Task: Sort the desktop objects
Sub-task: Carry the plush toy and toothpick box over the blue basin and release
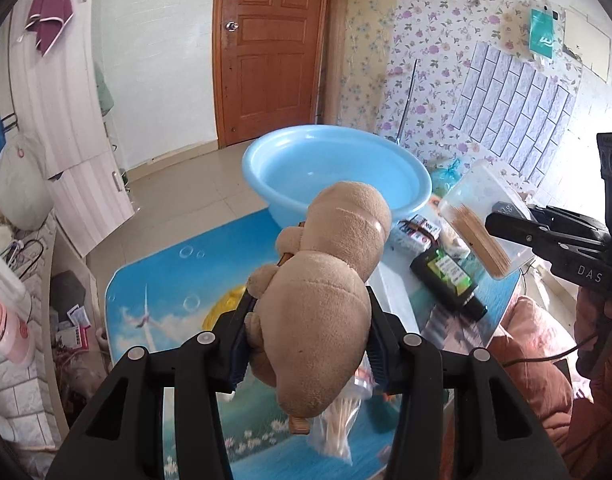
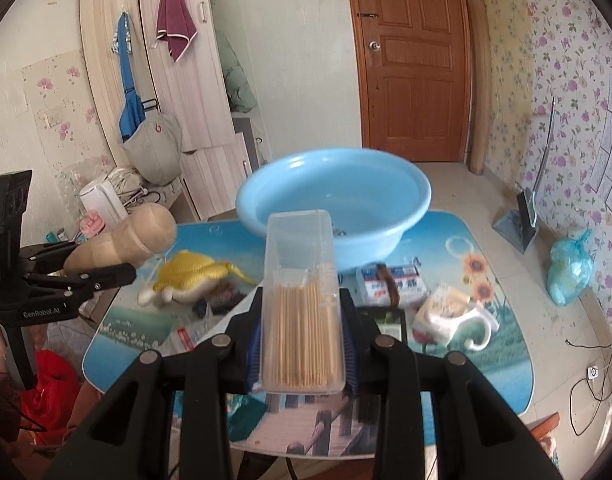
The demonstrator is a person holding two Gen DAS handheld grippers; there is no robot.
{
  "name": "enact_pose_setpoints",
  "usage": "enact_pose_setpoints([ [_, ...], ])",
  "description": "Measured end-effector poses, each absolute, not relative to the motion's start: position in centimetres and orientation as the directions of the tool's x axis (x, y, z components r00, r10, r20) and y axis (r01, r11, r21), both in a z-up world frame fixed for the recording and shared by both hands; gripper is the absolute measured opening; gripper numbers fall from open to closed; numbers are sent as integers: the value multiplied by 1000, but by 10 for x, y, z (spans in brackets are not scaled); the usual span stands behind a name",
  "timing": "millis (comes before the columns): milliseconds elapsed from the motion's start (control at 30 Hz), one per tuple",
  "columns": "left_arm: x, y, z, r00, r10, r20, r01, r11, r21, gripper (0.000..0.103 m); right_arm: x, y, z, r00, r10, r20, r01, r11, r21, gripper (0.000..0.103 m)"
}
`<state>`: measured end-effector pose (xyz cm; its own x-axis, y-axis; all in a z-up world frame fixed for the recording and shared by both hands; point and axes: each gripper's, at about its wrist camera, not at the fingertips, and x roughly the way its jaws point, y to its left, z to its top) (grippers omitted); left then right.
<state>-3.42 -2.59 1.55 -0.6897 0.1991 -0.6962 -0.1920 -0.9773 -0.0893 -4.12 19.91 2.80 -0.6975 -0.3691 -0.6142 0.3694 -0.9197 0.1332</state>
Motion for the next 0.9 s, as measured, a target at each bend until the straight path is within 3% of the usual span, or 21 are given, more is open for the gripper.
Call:
enact_pose_setpoints([
  [767, -171, 49, 7, -667, 201, -717, -281, -960, -7, 49, -156, 203, 14, -691, -373, -619, 340, -924, 177, 32],
  [900, -174, 45, 5, -665, 219, -714, -288, -957, -26, 66, -170, 204, 9, -689, -360, -629, 326, -929, 173, 32],
])
